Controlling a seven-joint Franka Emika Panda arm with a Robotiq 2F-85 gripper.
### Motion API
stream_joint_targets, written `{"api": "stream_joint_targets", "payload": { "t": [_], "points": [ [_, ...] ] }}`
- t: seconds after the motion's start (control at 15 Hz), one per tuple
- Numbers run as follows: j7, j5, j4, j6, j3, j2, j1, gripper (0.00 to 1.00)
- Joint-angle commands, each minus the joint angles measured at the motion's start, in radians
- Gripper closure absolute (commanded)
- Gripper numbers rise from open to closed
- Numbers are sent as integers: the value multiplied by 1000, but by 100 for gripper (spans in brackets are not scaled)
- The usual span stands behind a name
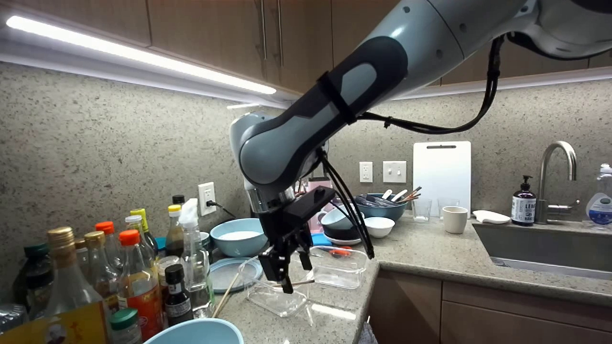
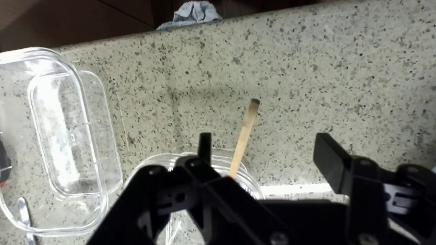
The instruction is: Remove the stick from the blue bowl and put it in the glass bowl
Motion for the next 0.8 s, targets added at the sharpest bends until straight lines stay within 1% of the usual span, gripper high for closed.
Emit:
{"api": "stream_joint_targets", "payload": {
  "t": [0.0,0.13,0.2,0.4,0.73],
  "points": [
    [8,-17,-47,11,11,-79,21,0],
    [19,-17,-63,26,19,-115,32,0],
    [3,-1,4,-3,16,-48,24,0],
    [4,-3,-8,-2,24,-79,32,0],
    [4,-3,-17,0,23,-81,31,0]
  ]
}}
